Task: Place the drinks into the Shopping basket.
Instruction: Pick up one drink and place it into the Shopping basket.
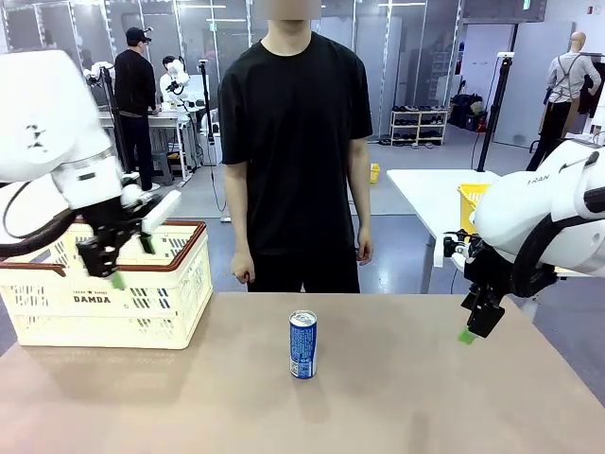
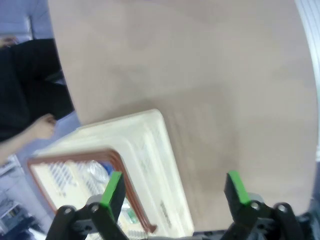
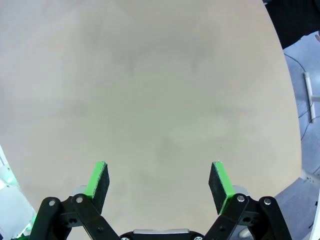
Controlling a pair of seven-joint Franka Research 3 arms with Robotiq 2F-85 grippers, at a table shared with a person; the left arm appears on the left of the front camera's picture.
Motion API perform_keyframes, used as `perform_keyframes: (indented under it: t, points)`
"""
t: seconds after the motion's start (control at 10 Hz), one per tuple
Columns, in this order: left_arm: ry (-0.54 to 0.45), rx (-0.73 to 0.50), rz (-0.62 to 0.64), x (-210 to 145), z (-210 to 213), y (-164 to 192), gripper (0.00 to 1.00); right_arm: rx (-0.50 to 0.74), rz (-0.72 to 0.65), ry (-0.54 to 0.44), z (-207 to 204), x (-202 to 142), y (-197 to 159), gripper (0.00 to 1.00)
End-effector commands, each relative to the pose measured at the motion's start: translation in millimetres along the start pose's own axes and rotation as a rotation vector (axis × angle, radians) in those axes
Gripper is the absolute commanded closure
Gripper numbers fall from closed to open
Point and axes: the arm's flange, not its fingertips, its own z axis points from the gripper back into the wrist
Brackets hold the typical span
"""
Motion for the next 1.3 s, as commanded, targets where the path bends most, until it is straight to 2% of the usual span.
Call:
perform_keyframes:
  t: [0.0,0.3,0.6,0.8,0.9,1.2]
  points:
    - [-0.009,0.024,-0.052,53,1,48,0.0,0.005,0.005,0.006,1,-1,2,0.0]
    - [0.005,0.015,-0.135,140,-9,108,0.0,0.005,0.005,0.006,1,-1,2,0.0]
    - [-0.03,-0.039,-0.133,180,-30,134,0.0,0.005,0.005,0.006,1,-1,2,0.0]
    - [-0.027,-0.072,-0.164,196,-37,132,0.0,0.005,0.005,0.006,1,-1,2,0.0]
    - [-0.047,-0.027,-0.157,179,-42,127,0.0,0.005,0.005,0.006,1,-1,2,0.0]
    - [-0.047,-0.027,-0.157,179,-42,127,0.0,0.005,0.005,0.006,1,-1,2,0.0]
